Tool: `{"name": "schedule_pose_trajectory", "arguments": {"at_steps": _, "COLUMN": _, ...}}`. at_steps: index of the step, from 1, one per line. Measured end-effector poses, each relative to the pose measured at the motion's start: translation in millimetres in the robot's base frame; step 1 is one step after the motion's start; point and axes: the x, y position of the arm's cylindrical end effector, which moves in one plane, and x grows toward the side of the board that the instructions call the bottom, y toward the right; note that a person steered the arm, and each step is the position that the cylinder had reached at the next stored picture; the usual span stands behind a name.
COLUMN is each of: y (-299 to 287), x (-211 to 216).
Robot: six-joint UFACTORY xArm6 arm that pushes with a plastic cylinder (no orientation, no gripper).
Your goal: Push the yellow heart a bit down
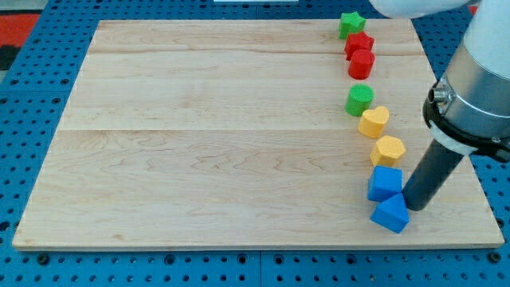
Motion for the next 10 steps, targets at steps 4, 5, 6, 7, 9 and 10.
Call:
{"name": "schedule_pose_trajectory", "arguments": {"at_steps": 4, "y": 42.4, "x": -5.8}}
{"name": "schedule_pose_trajectory", "arguments": {"at_steps": 5, "y": 57.2, "x": -5.8}}
{"name": "schedule_pose_trajectory", "arguments": {"at_steps": 6, "y": 70.8, "x": -34.4}}
{"name": "schedule_pose_trajectory", "arguments": {"at_steps": 7, "y": 65.8, "x": -75.0}}
{"name": "schedule_pose_trajectory", "arguments": {"at_steps": 9, "y": 22.5, "x": -145.1}}
{"name": "schedule_pose_trajectory", "arguments": {"at_steps": 10, "y": 22.1, "x": -157.0}}
